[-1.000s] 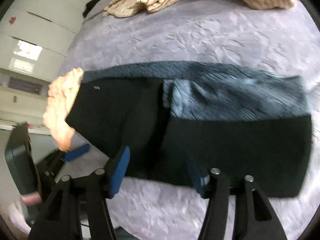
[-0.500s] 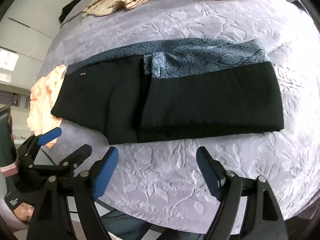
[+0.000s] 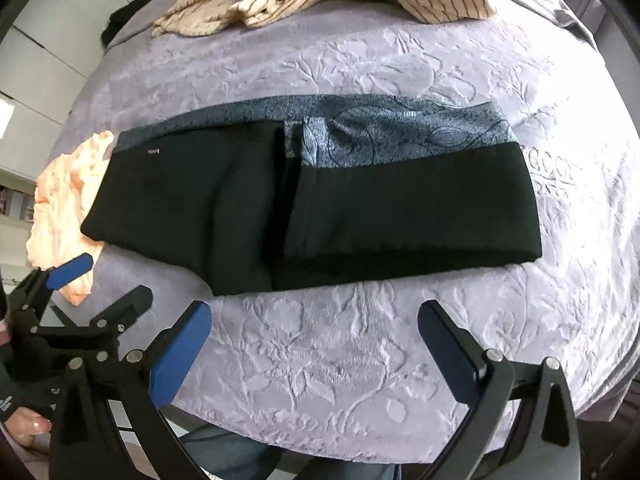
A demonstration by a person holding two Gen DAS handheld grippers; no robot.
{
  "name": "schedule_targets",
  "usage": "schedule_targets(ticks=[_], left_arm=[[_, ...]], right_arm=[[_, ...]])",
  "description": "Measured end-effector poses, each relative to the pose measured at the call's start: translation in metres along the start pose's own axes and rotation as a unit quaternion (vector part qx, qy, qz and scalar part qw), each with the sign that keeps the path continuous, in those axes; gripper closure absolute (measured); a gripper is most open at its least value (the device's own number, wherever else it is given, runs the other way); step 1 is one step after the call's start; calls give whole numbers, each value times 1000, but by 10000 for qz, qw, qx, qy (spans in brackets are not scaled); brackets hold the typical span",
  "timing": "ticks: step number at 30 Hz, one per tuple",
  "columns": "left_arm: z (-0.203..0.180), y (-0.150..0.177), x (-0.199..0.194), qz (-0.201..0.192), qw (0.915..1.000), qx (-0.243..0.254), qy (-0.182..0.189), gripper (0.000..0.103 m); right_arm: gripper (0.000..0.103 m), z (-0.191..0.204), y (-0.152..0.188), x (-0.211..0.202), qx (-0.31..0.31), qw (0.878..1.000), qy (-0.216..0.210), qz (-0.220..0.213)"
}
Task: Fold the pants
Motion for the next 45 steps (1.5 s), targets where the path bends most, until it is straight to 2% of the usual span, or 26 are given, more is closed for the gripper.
schedule_targets(ticks=[9, 18, 25, 31, 37, 45], left_arm=[[5, 4, -4, -54, 10000, 69, 1, 0], [7, 6, -18, -242, 9996, -129, -78, 0], [-6, 19, -38, -369, 9990, -129, -211, 0], [-20, 33, -50, -427, 9986, -177, -257, 0], [-20, 46, -58, -463, 9978, -309, -364, 0], [-7, 64, -66, -481, 9960, -530, -535, 0]], right_arm=[[0, 3, 18, -4, 196, 9997, 107, 34], [0, 7, 22, -12, 98, 9999, -50, -91], [0, -2, 39, -24, 434, 9955, -808, -238], [0, -10, 55, -37, 562, 9900, -1237, -385], [0, -14, 68, -39, 387, 9931, -1091, -185], [0, -8, 81, -33, 274, 9931, -1141, -15]])
Point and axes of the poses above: each gripper's, at about its wrist camera, not at the fingertips, and x roughly the way its jaws point, z to its left, y to its underside, the point moved 10 cm from there along x, roughly the way its jaws point, and after that the axes turned 8 degrees about -y, right-handed, at the moved point
